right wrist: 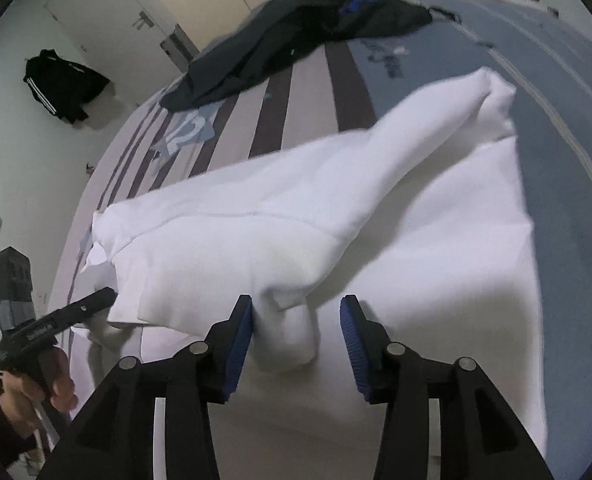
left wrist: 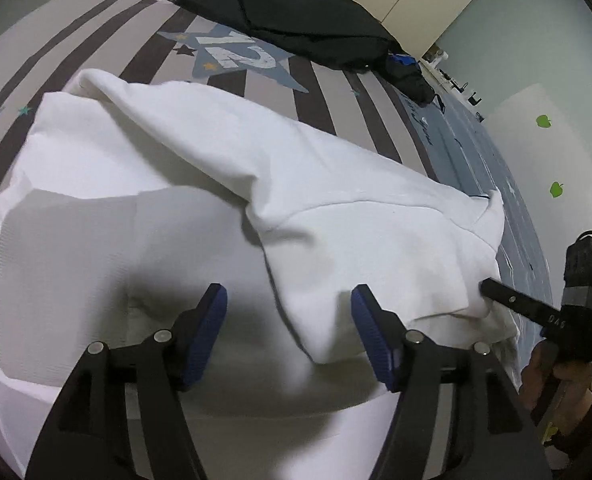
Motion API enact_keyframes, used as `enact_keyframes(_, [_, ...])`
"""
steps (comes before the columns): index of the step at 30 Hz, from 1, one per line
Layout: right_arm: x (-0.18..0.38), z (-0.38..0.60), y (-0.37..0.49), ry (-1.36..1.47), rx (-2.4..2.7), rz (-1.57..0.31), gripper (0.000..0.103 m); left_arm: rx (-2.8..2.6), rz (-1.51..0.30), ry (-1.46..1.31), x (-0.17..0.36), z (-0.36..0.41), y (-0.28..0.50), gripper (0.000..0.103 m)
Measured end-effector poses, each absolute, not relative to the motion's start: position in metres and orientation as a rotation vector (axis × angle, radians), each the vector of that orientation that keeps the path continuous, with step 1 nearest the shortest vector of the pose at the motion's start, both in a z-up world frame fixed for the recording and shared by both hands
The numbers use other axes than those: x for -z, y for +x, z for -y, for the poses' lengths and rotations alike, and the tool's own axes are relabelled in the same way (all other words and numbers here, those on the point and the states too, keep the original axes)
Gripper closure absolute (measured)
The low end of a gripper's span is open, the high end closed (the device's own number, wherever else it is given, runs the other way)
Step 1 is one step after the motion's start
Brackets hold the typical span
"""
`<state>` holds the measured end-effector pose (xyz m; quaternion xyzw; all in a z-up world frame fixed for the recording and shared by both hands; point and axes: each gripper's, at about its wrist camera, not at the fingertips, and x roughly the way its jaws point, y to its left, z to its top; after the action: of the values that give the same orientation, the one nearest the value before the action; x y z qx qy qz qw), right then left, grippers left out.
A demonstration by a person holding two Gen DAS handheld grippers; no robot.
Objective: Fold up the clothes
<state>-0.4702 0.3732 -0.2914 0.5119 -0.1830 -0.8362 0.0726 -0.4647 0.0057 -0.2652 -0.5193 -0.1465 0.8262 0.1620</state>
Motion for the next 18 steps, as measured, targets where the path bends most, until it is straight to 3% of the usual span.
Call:
enact_keyframes(1, [0.293, -0.372, -0.472, 1.538, 2.504, 0.564, 0.062, -2.360, 0.403, -1.477, 0.267, -0.008, -0.466, 0.056])
enact_keyframes(2, [0.295, -0.371, -0.473, 1.533, 2.493, 0.590, 0.065, -2.355, 0.386, -1.473, 0.268, -0.010, -0.468, 0.088])
enact_keyframes(3, [0.296, -0.370, -0.474, 1.525, 2.483, 0.607, 0.081, -2.338, 0.364, -1.482, 0.271, -0.013, -0.471, 0.098])
enact_keyframes(9, [0.282, -0.355, -0.469, 1.446, 2.504, 0.573, 0.093, -2.411, 0.339, -1.377, 0.246, 0.004, -0.475, 0.100])
enact_keyframes(18, [0.299, -0.343, -0.455, 1.534, 2.503, 0.542, 0.090, -2.305, 0.249, -1.506, 0.265, 0.006, -0.463, 0.099])
